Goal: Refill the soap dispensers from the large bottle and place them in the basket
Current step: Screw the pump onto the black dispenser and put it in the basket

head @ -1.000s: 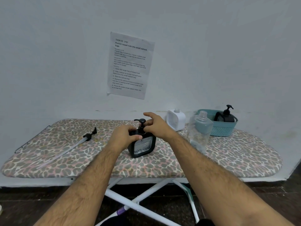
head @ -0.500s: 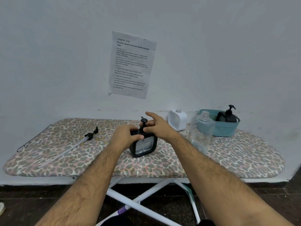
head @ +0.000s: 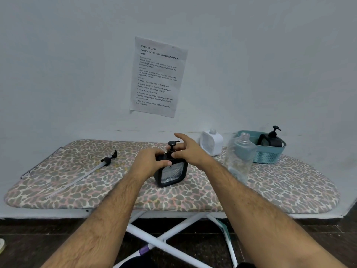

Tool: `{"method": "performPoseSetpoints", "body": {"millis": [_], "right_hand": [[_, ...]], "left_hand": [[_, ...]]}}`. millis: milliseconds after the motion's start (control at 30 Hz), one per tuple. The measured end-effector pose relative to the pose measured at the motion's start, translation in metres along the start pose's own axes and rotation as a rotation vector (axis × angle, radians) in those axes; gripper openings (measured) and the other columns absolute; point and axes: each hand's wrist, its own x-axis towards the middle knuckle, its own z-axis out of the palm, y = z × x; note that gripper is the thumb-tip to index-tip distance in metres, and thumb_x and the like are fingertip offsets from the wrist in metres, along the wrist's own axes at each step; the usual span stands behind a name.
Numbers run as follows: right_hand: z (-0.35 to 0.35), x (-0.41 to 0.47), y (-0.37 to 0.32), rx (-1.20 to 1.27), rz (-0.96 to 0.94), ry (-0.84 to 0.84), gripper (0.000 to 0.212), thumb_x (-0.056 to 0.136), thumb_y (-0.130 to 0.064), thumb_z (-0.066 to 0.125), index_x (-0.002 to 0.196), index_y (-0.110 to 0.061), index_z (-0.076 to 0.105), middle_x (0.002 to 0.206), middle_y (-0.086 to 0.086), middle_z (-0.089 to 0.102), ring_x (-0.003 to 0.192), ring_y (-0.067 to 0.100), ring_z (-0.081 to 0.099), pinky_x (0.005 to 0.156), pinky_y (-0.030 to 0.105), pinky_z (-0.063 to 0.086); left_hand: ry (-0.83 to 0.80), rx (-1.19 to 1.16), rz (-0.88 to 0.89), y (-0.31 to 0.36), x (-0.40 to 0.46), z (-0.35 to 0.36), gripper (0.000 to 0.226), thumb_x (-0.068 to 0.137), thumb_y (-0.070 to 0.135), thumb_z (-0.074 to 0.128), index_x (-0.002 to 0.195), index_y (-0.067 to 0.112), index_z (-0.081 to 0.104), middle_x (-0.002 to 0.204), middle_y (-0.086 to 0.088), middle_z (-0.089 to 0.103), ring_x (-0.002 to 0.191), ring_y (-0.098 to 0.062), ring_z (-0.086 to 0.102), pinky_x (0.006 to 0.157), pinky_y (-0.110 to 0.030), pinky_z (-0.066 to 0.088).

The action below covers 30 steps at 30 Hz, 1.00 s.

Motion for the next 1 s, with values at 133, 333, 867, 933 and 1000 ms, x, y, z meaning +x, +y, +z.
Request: {"method": "performPoseSetpoints", "body": {"millis": [133,333,867,933,1000], "right_hand": [[0.001,0.003,-0.004,-0.129,-0.015,0.053,0.084,0.075,-0.007,0.083,0.146,-0.019,0.040,0.093,-0.003,0.064,0.094,0.016,0.063,0.092,0.035,0.053],[0.001,0.002,-0.002,-0.083,-0.002,0.019,0.095,0.077,-0.005,0.080,0.153,-0.026,0.026,0.107,0.003,0.059,0.112,0.015,0.058,0.100,0.036,0.049],[0.005,-0.002,0.000,-0.158,-0.062,0.078,0.080,0.077,-0.002,0.078,0.144,-0.019,0.038,0.109,0.003,0.064,0.108,0.011,0.061,0.087,0.028,0.054],[0.009,-0.003,0.001,-0.215,-0.076,0.127,0.078,0.077,-0.005,0.078,0.142,-0.020,0.038,0.111,0.003,0.065,0.110,0.010,0.061,0.089,0.029,0.054],[0.013,-0.005,0.001,-0.258,-0.088,0.179,0.076,0.076,-0.009,0.079,0.140,-0.021,0.039,0.108,0.003,0.065,0.108,0.010,0.061,0.091,0.032,0.053]], "left_hand": [[0.009,0.013,0.010,0.002,-0.002,0.000,0.053,0.078,0.039,0.079,0.121,0.013,0.066,0.114,-0.003,0.069,0.099,-0.016,0.062,0.081,-0.027,0.045],[0.008,0.025,0.016,0.004,-0.004,-0.001,0.050,0.078,0.039,0.079,0.118,0.013,0.067,0.111,-0.003,0.070,0.097,-0.017,0.062,0.081,-0.029,0.046],[0.040,0.064,0.025,0.007,-0.008,0.000,0.045,0.079,0.041,0.077,0.114,0.015,0.069,0.107,-0.001,0.072,0.096,-0.016,0.064,0.079,-0.028,0.045],[0.049,0.067,0.024,0.007,-0.009,-0.001,0.043,0.079,0.040,0.077,0.113,0.015,0.070,0.105,-0.001,0.072,0.093,-0.016,0.063,0.077,-0.028,0.045],[0.058,0.068,0.024,0.007,-0.009,0.000,0.043,0.079,0.040,0.077,0.113,0.014,0.070,0.105,-0.002,0.072,0.090,-0.014,0.061,0.075,-0.026,0.042]]}}
